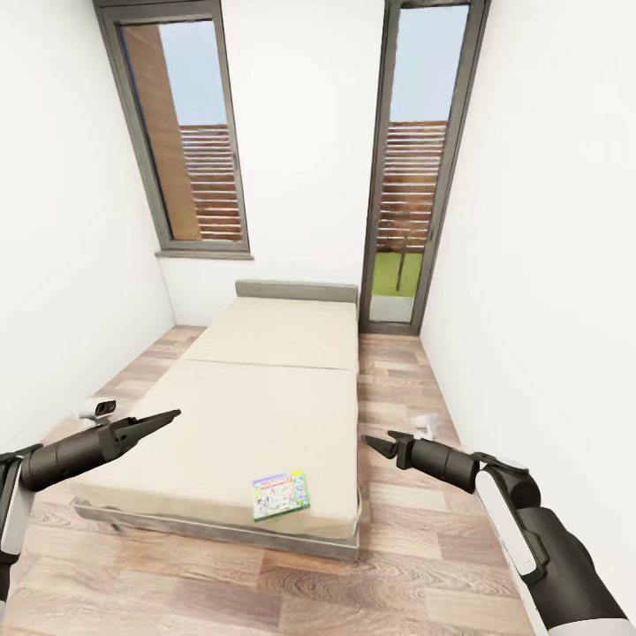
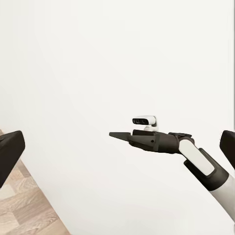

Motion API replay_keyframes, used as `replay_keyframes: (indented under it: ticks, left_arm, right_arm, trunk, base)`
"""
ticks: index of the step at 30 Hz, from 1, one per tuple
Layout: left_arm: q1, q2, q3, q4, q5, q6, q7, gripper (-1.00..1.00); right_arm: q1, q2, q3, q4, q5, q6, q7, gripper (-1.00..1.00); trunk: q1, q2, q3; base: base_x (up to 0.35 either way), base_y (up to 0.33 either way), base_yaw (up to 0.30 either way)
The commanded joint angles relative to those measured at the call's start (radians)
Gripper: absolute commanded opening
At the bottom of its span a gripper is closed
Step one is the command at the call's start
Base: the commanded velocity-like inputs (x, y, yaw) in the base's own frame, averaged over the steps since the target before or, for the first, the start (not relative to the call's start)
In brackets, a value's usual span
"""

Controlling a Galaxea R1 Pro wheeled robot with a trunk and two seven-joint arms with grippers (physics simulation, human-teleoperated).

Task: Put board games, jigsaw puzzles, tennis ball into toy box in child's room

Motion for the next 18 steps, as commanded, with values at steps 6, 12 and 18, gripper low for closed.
replay_keyframes:
  ticks: [6,12,18]
  left_arm:
    - [-0.001,0.000,0.001,0.000,0.000,0.011,-0.004,1.00]
    - [-0.001,0.000,0.001,0.000,-0.001,0.011,-0.004,1.00]
    - [-0.001,0.000,0.000,-0.001,0.000,0.011,-0.005,1.00]
  right_arm:
    - [-0.001,0.000,0.001,0.000,-0.005,0.006,-0.002,1.00]
    - [-0.001,0.000,0.001,-0.002,-0.004,0.006,-0.002,1.00]
    - [-0.001,0.000,0.001,-0.003,-0.004,0.006,-0.001,1.00]
  trunk:
    - [0.001,-0.002,0.002]
    - [0.001,-0.002,0.007]
    - [0.001,-0.002,0.010]
  base:
    - [0.013,0.014,-0.277]
    - [0.127,0.065,-0.277]
    - [0.182,-0.060,-0.193]
